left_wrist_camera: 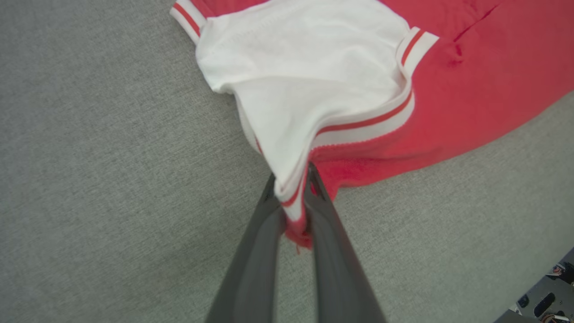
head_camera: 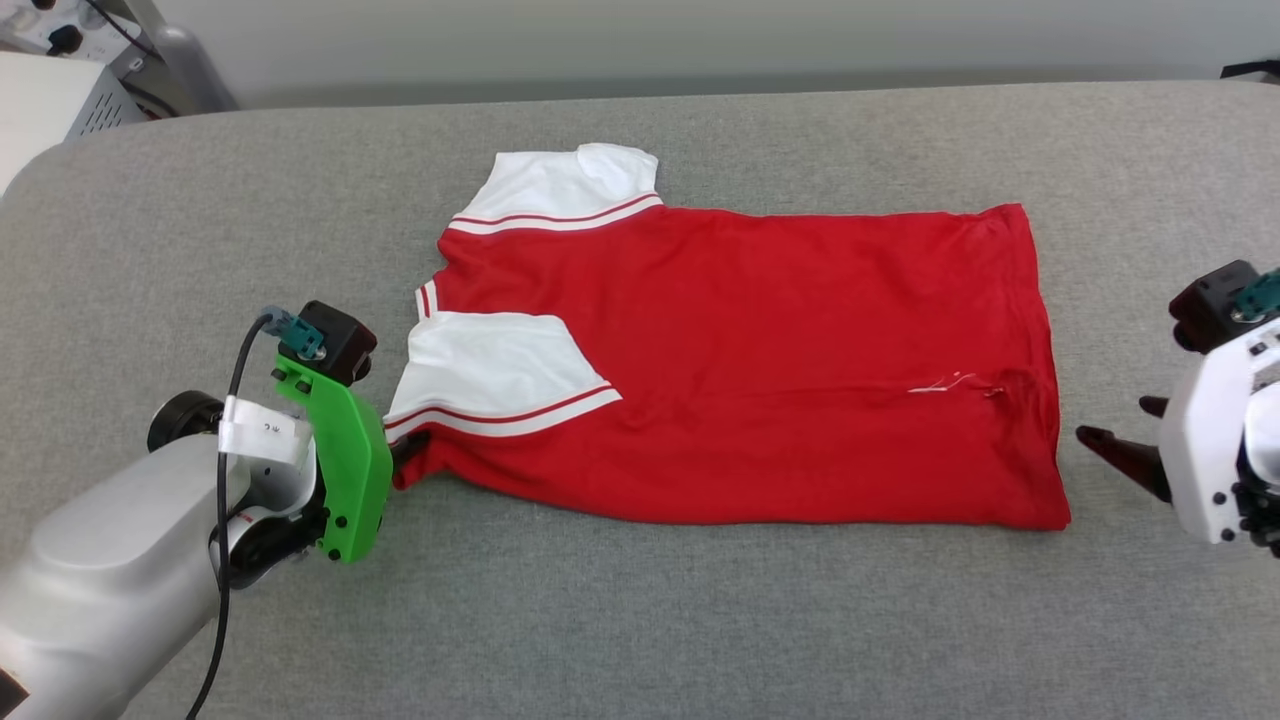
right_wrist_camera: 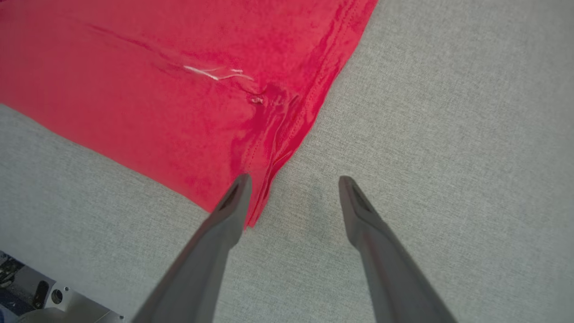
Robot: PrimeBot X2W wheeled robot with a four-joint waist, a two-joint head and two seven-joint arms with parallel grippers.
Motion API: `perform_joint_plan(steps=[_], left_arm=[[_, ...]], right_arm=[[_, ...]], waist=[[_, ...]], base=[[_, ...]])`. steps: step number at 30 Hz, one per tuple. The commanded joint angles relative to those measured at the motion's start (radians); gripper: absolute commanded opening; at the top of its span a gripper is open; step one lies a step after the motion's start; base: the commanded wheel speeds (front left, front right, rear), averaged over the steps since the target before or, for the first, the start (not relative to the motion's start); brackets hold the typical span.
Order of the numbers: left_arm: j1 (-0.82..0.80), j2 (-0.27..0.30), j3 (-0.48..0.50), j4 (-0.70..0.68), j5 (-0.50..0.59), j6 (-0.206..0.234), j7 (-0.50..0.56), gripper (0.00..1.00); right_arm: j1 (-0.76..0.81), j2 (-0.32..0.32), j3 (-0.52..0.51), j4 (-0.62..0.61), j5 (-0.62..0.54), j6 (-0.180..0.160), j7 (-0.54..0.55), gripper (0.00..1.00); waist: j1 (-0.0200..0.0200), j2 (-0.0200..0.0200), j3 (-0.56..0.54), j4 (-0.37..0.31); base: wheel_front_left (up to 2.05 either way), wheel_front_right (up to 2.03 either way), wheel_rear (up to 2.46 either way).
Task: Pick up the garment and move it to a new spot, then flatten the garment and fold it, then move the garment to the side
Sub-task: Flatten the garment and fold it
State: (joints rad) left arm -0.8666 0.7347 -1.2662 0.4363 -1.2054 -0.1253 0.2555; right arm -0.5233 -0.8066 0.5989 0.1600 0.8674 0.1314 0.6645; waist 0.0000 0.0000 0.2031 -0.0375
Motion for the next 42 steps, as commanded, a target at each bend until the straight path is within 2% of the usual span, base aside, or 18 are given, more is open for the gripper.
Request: perform_joint_plan(steps=[1, 12, 17, 18, 19, 26, 33, 42], left_arm=[[-0.018, 0.006, -0.001, -0.006, 0.016, 0.007, -0.008, 0.00], [-0.037, -0.002, 0.005, -0.016, 0.027, 0.012, -0.024, 0.00], [-0.025, -0.011, 0.005, -0.006, 0.021, 0.010, -0.031, 0.00], [-0.020, -0.011, 0.004, -0.004, 0.020, 0.009, -0.032, 0.00], [-0.017, -0.011, 0.004, -0.002, 0.018, 0.009, -0.034, 0.00], [0.034, -0.004, 0.002, 0.010, -0.003, 0.004, -0.050, 0.00], [0.119, 0.055, -0.002, -0.053, -0.015, 0.001, -0.074, 0.00], [0.223, 0.137, -0.006, -0.208, -0.011, 0.052, -0.086, 0.00]], right_arm=[[-0.009, 0.021, 0.003, 0.011, 0.000, -0.001, 0.011, 1.00], [0.010, 0.158, 0.065, 0.222, -0.045, -0.001, 0.007, 1.00], [0.032, 0.202, 0.102, 0.287, -0.009, -0.001, -0.039, 1.00], [0.032, 0.205, 0.107, 0.291, -0.002, -0.001, -0.060, 0.35], [0.032, 0.207, 0.111, 0.292, 0.004, -0.001, -0.075, 0.00], [0.028, 0.164, 0.123, 0.251, 0.034, -0.001, -0.205, 0.00], [0.088, 0.092, 0.094, 0.141, 0.064, -0.001, -0.300, 0.00], [0.254, 0.007, -0.002, -0.010, 0.080, -0.001, -0.297, 0.00]], waist=[[0.0000, 0.0000, 0.012, 0.009], [0.0000, 0.0000, 0.063, 0.035], [0.0000, 0.0000, 0.066, 0.037], [0.0000, 0.0000, 0.064, 0.035], [0.0000, 0.0000, 0.062, 0.033], [0.0000, 0.0000, 0.009, 0.018], [0.0000, 0.0000, -0.061, 0.012], [0.0000, 0.0000, -0.110, 0.020]], base=[[0.00, 0.00, 0.00], [0.00, 0.00, 0.00], [0.00, 0.00, 0.00], [0.00, 0.00, 0.00], [0.00, 0.00, 0.00], [0.00, 0.00, 0.00], [0.00, 0.00, 0.00], [0.00, 0.00, 0.00]])
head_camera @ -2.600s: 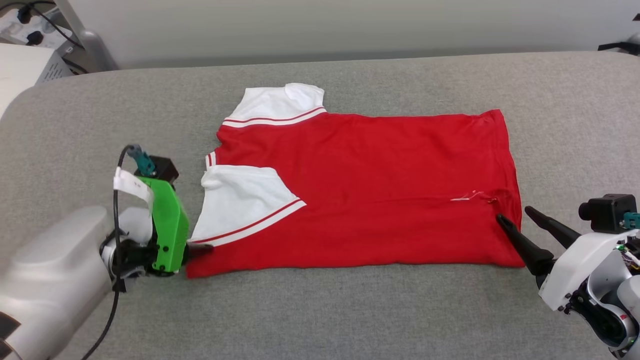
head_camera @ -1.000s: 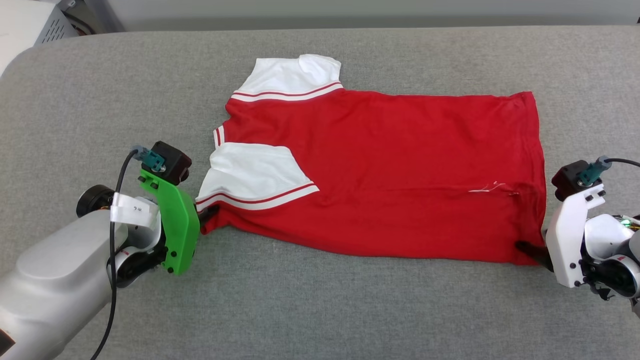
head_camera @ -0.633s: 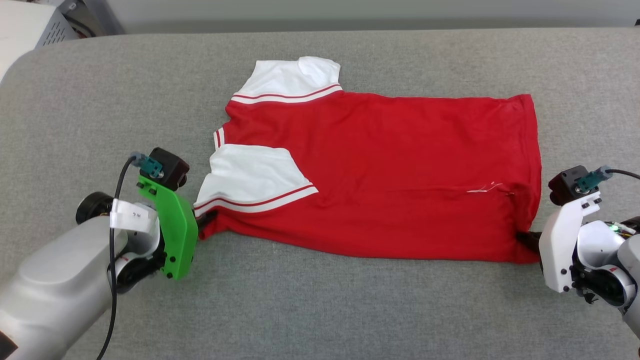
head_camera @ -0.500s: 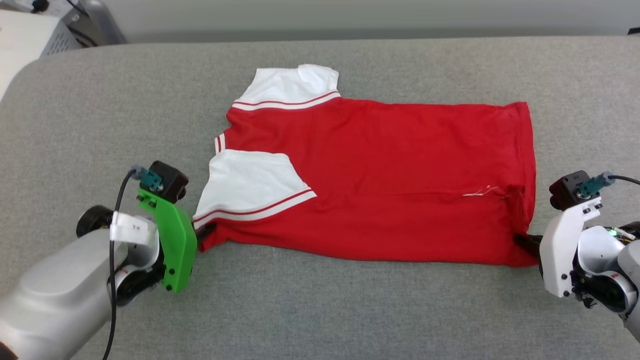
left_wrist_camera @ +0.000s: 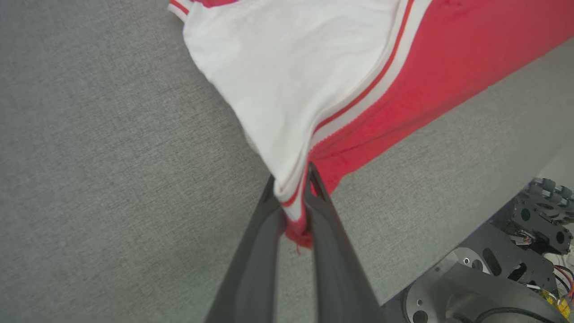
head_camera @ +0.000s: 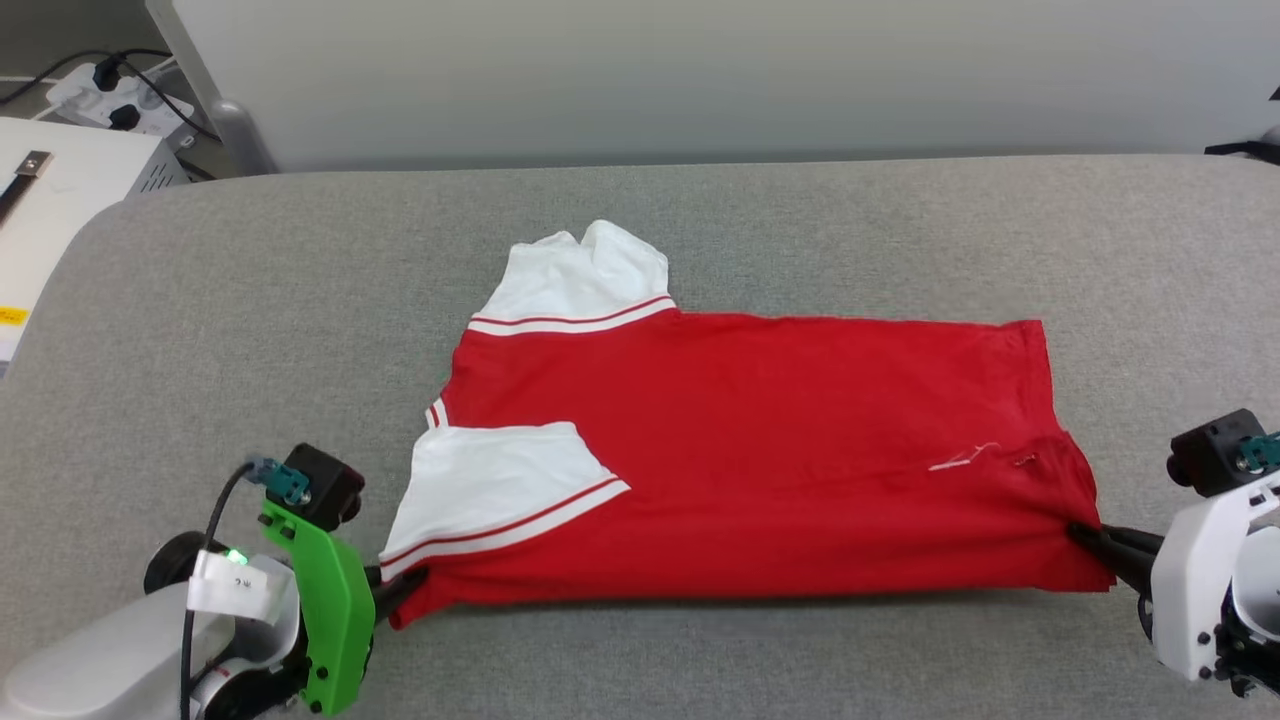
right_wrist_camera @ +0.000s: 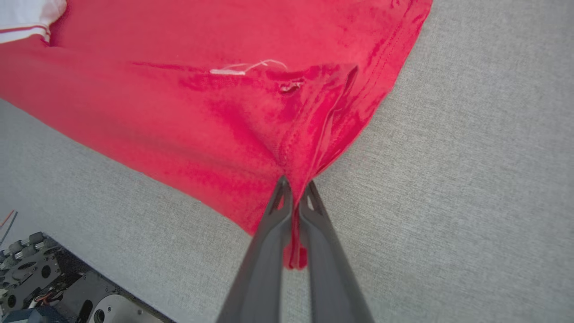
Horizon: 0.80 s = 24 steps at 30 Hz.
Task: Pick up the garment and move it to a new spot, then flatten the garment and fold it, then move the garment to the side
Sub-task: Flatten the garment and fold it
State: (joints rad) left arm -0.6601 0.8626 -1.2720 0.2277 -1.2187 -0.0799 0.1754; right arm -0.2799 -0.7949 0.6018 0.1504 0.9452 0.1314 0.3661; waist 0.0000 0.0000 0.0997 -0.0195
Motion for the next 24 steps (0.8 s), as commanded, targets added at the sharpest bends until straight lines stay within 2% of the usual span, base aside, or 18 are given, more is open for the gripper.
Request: perform_joint_plan(steps=[1, 5, 9, 18, 19, 20, 21, 24], left_arm=[[0.029, 0.015, 0.000, -0.019, 0.000, 0.014, -0.005, 0.00], [0.065, 0.022, -0.001, -0.053, -0.011, 0.033, 0.000, 0.00], [0.087, 0.004, -0.002, -0.042, -0.024, 0.040, 0.007, 0.00], [0.085, -0.058, -0.002, 0.074, -0.034, 0.014, 0.006, 0.00], [0.086, -0.065, -0.002, 0.086, -0.033, 0.010, 0.004, 0.06], [0.087, -0.069, -0.002, 0.097, -0.030, 0.008, 0.001, 0.38], [0.086, -0.070, -0.002, 0.107, -0.018, 0.010, -0.009, 1.00], [0.090, -0.062, -0.001, 0.109, -0.004, 0.012, -0.034, 1.00]], right_arm=[[0.033, -0.009, -0.021, -0.014, 0.004, -0.001, 0.011, 0.00], [0.094, -0.007, -0.081, -0.044, 0.003, -0.001, 0.048, 0.00], [0.126, 0.023, -0.127, -0.037, -0.002, -0.001, 0.089, 0.00], [0.120, 0.119, -0.150, 0.062, -0.040, -0.001, 0.132, 0.00], [0.120, 0.127, -0.150, 0.075, -0.047, -0.001, 0.123, 0.06], [0.120, 0.134, -0.151, 0.084, -0.051, -0.001, 0.115, 0.27], [0.122, 0.140, -0.154, 0.092, -0.057, -0.001, 0.100, 1.00], [0.138, 0.152, -0.172, 0.088, -0.060, -0.001, 0.051, 1.00]], waist=[[0.0000, 0.0000, -0.008, 0.002], [0.0000, 0.0000, -0.002, 0.000], [0.0000, 0.0000, 0.019, -0.002], [0.0000, 0.0000, 0.054, -0.003], [0.0000, 0.0000, 0.052, -0.002], [0.0000, 0.0000, 0.048, -0.001], [0.0000, 0.0000, 0.043, 0.001], [0.0000, 0.0000, 0.021, 0.005]], base=[[0.00, 0.00, 0.00], [0.00, 0.00, 0.00], [0.00, 0.00, 0.00], [0.00, 0.00, 0.00], [0.00, 0.00, 0.00], [0.00, 0.00, 0.00], [0.00, 0.00, 0.00], [0.00, 0.00, 0.00]])
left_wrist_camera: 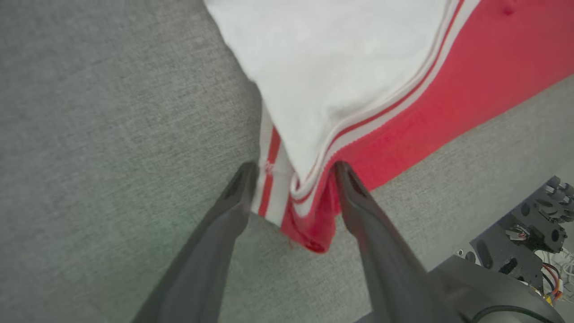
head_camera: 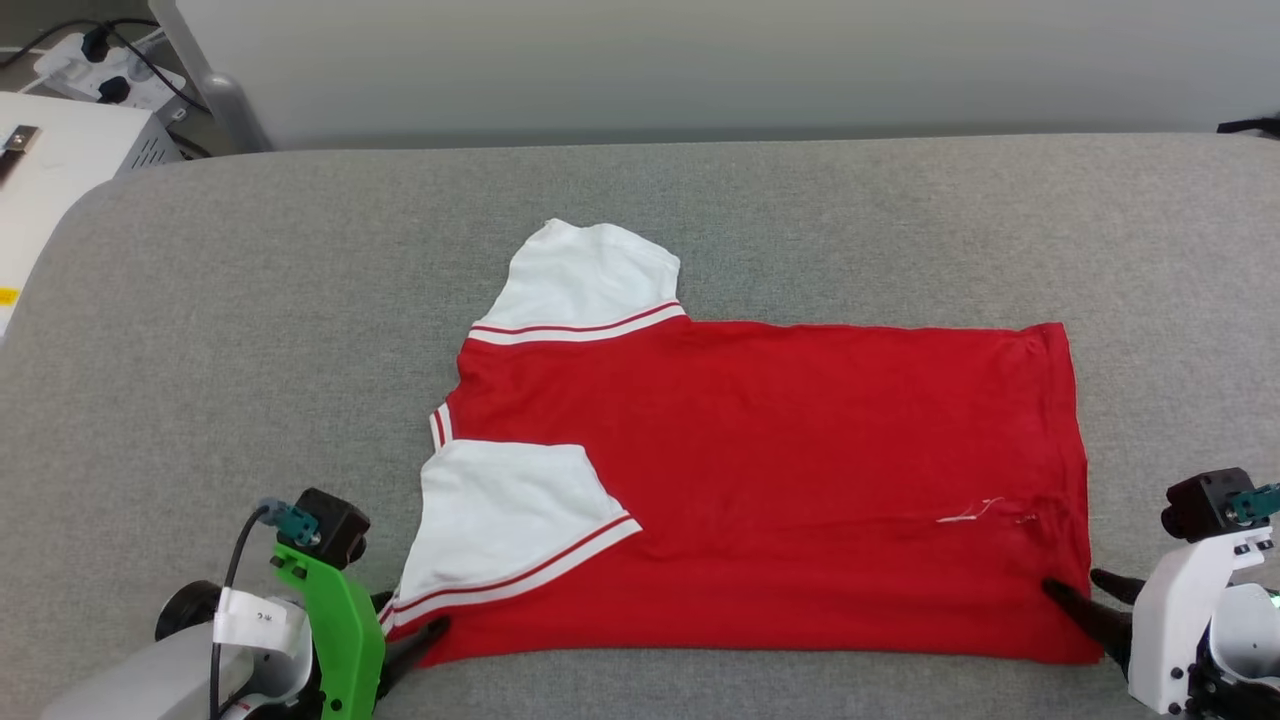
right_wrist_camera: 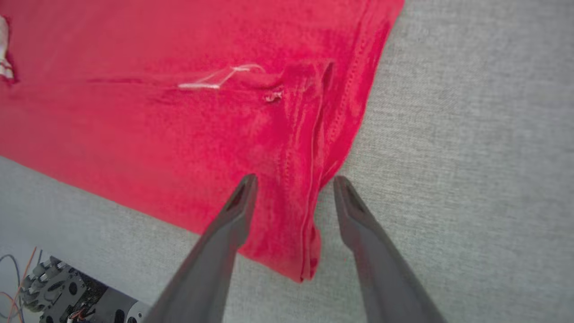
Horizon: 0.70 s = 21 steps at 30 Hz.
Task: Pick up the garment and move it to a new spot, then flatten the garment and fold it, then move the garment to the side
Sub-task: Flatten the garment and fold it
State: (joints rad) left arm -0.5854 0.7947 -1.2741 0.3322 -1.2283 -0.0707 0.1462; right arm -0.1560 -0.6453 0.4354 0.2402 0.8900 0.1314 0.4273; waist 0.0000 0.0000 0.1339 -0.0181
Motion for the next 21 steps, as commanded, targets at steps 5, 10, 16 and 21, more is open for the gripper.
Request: perform_joint_plan(steps=[5, 10, 16, 21], left_arm=[[0.000, 0.058, 0.034, -0.050, 0.014, 0.020, -0.051, 1.00], [-0.052, 0.119, 0.088, -0.131, 0.041, 0.055, -0.104, 1.00], [-0.169, 0.128, 0.145, -0.153, 0.132, 0.107, -0.166, 1.00], [-0.284, 0.084, 0.182, -0.113, 0.151, 0.097, -0.150, 1.00]], right_arm=[[0.046, -0.006, -0.058, -0.052, -0.045, -0.001, -0.120, 1.00], [0.067, 0.028, -0.163, -0.112, -0.145, -0.001, -0.271, 1.00], [0.071, 0.149, -0.302, -0.204, -0.306, -0.001, -0.425, 1.00], [0.079, 0.259, -0.373, -0.283, -0.422, -0.001, -0.516, 1.00]], waist=[[0.0000, 0.0000, -0.044, 0.006], [0.0000, 0.0000, -0.056, -0.007], [0.0000, 0.0000, -0.021, -0.038], [0.0000, 0.0000, 0.039, -0.067]], base=[[0.00, 0.00, 0.00], [0.00, 0.00, 0.00], [0.00, 0.00, 0.00], [0.00, 0.00, 0.00]])
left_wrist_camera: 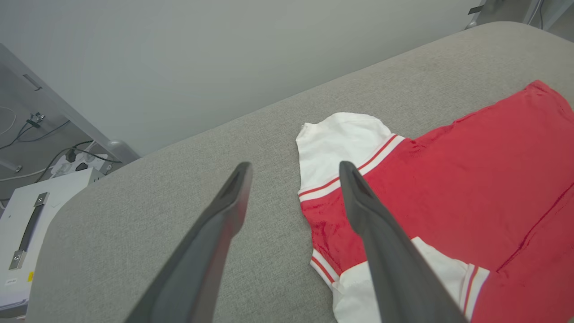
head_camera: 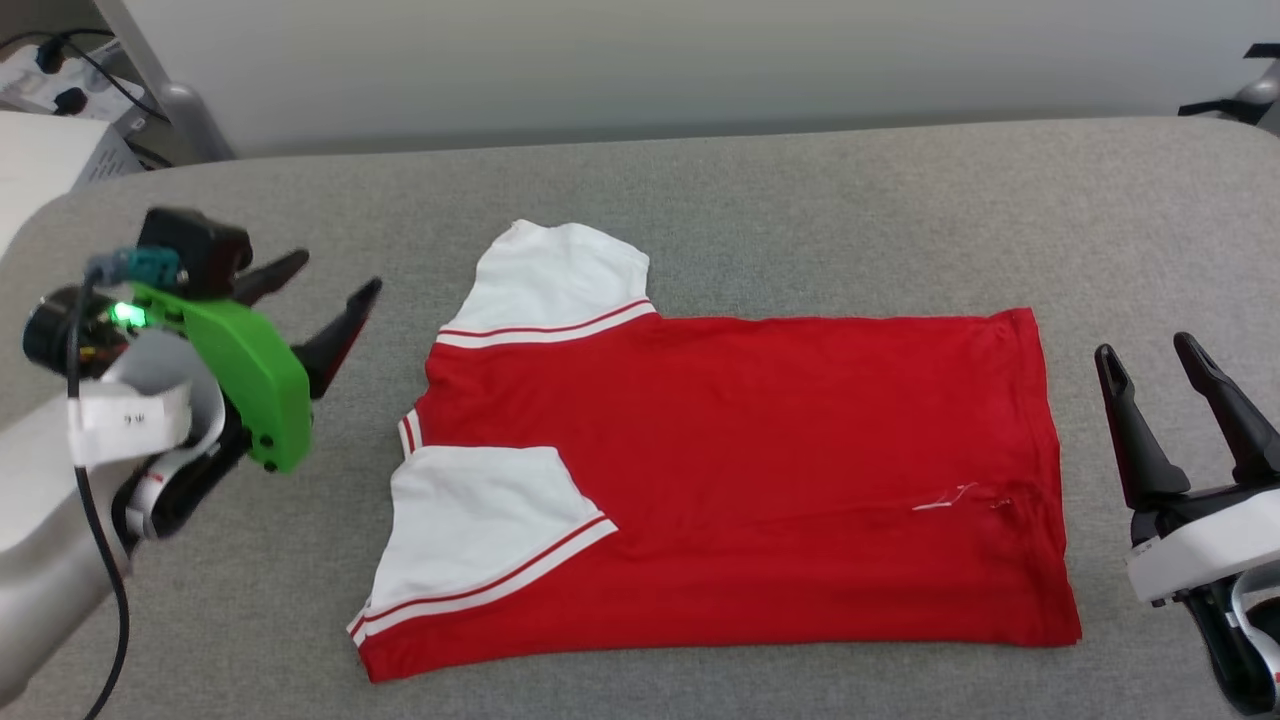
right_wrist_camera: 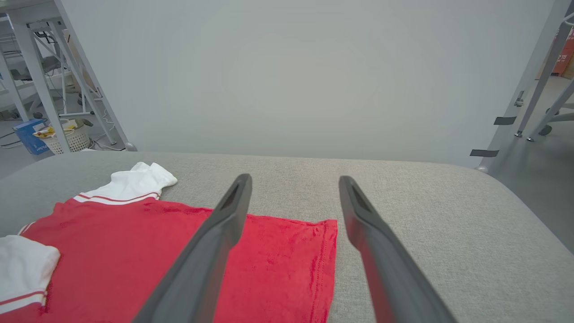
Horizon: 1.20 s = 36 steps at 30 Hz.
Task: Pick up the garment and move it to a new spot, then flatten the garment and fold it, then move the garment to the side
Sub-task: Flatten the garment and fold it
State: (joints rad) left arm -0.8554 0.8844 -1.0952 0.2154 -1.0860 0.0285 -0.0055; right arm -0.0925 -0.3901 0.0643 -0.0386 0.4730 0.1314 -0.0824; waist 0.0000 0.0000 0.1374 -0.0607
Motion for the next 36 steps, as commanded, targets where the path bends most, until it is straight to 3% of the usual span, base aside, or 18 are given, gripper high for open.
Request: perform_joint_plan(steps=[1, 9, 15, 23, 36], left_arm=[[-0.046, -0.017, 0.009, 0.022, 0.017, -0.006, 0.009, 1.00], [-0.284, -0.133, 0.024, 0.222, 0.046, -0.097, 0.104, 1.00], [-0.432, -0.223, 0.004, 0.366, -0.046, -0.149, 0.338, 1.00], [-0.577, -0.288, -0.071, 0.492, -0.106, -0.158, 0.668, 1.00], [-0.599, -0.317, -0.150, 0.624, -0.060, -0.159, 0.752, 1.00]], right_arm=[[0.016, 0.028, -0.012, -0.021, -0.025, -0.001, -0.021, 1.00], [-0.010, 0.110, 0.002, -0.093, -0.101, -0.001, -0.057, 1.00], [-0.058, 0.118, 0.036, -0.085, -0.115, -0.001, -0.090, 1.00], [-0.125, 0.123, 0.073, -0.059, -0.110, -0.001, -0.120, 1.00], [-0.204, 0.128, 0.120, 0.004, -0.099, -0.001, -0.162, 1.00]], waist=[[0.0000, 0.0000, 0.052, -0.033], [0.0000, 0.0000, 0.179, -0.083], [0.0000, 0.0000, 0.263, -0.117], [0.0000, 0.0000, 0.373, -0.154], [0.0000, 0.0000, 0.458, -0.185]], base=[[0.00, 0.00, 0.00], [0.00, 0.00, 0.00], [0.00, 0.00, 0.00], [0.00, 0.00, 0.00], [0.00, 0.00, 0.00]])
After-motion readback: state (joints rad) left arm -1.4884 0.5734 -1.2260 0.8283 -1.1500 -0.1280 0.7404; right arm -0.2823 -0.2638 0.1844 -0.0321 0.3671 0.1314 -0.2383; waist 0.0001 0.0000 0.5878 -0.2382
